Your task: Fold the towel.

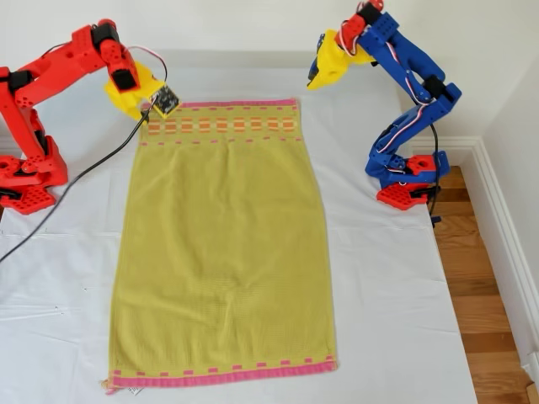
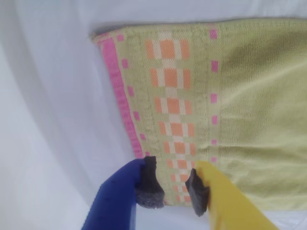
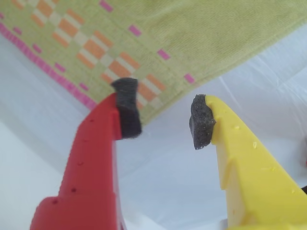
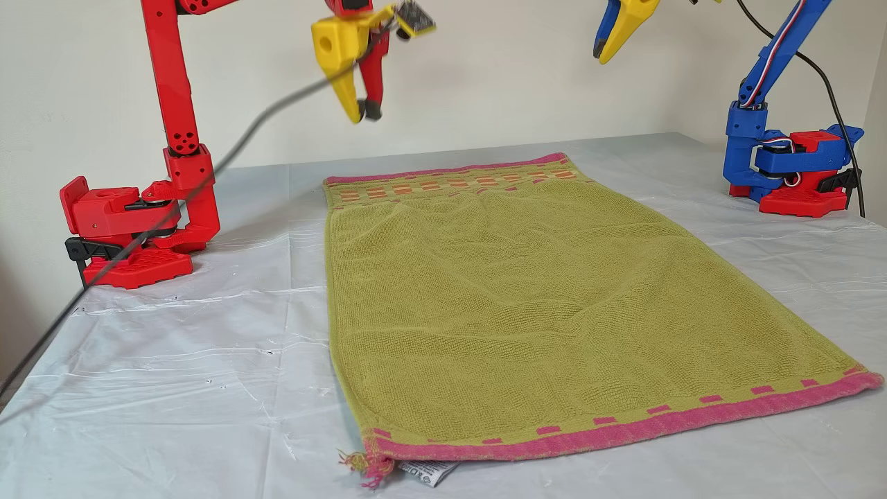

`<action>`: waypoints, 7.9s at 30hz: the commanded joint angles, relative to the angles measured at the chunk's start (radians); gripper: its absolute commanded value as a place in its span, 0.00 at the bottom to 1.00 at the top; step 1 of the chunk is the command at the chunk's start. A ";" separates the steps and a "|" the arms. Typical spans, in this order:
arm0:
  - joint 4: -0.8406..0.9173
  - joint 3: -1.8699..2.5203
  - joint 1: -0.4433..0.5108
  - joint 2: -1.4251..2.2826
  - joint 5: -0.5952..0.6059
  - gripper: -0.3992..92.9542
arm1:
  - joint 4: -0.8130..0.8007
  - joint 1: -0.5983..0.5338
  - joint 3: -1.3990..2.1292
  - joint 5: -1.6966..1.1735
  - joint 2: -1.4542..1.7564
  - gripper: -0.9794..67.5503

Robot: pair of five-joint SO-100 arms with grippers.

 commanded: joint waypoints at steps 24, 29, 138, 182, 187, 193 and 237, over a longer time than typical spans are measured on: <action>-0.086 -0.206 -0.477 -0.431 -0.080 0.61 | -0.390 0.101 0.276 0.008 -0.144 0.41; -0.083 -0.344 -0.500 -0.568 -0.049 0.71 | -0.259 0.066 0.037 -0.002 -0.307 0.40; -0.465 0.112 -0.483 -0.525 -0.094 0.02 | -0.017 -0.052 -0.508 -0.021 -0.672 0.40; 0.018 -0.781 -0.428 -1.052 -0.061 0.02 | -0.003 0.152 -0.765 -0.156 -1.062 0.61; 0.018 -0.772 -0.431 -1.046 -0.061 0.02 | -0.006 0.187 -0.703 -0.158 -1.039 0.61; 0.017 -0.746 -0.434 -1.029 -0.063 0.02 | -0.067 0.213 -0.580 -0.149 -1.017 0.61; 0.017 -0.676 -0.453 -0.996 -0.074 0.02 | -0.003 0.167 -0.842 -0.112 -1.253 0.58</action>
